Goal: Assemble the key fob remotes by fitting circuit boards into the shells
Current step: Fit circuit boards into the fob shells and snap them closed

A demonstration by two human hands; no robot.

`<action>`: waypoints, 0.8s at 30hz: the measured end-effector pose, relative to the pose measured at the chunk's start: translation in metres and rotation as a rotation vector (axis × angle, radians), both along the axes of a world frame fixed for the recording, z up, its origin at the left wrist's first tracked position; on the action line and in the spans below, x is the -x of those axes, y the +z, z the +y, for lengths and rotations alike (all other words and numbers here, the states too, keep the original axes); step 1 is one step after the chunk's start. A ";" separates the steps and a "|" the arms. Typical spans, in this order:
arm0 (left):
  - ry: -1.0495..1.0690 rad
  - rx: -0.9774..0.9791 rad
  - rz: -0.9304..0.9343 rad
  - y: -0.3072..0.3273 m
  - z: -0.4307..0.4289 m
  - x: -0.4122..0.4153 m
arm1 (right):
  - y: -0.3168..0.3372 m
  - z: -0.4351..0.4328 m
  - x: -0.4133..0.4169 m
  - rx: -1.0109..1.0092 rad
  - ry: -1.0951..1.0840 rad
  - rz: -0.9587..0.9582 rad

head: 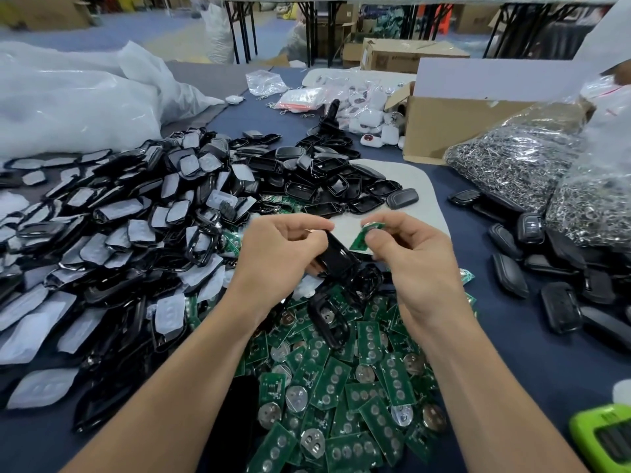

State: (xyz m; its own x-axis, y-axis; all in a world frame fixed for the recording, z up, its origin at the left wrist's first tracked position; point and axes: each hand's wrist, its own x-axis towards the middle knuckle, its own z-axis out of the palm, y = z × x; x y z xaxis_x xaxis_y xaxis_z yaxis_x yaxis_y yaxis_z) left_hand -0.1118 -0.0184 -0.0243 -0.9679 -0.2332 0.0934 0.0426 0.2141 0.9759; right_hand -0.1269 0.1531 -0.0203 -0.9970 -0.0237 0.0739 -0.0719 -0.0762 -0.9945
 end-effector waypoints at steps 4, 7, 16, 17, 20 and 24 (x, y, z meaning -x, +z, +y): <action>-0.012 -0.035 0.016 0.002 0.003 -0.002 | 0.002 -0.003 -0.005 0.140 0.198 -0.139; -0.005 -0.089 0.027 0.003 0.002 -0.002 | 0.004 -0.003 -0.006 0.184 0.220 -0.205; 0.045 0.010 0.109 0.002 0.003 -0.005 | 0.007 -0.007 -0.014 0.118 0.293 -0.258; 0.021 -0.024 0.088 0.004 0.004 -0.005 | 0.006 -0.009 -0.015 0.116 0.256 -0.241; -0.079 -0.045 0.031 0.006 0.003 -0.005 | 0.003 -0.012 -0.014 0.130 0.088 -0.176; -0.173 -0.030 -0.045 0.006 0.000 -0.004 | 0.001 -0.008 -0.006 0.124 -0.034 -0.116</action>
State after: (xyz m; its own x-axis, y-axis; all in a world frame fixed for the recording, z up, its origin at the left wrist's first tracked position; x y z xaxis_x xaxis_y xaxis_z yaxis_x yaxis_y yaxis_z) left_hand -0.1073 -0.0184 -0.0181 -0.9969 -0.0647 0.0446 0.0325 0.1781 0.9835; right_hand -0.1205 0.1453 -0.0197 -0.9990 0.0121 -0.0419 0.0387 -0.1981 -0.9794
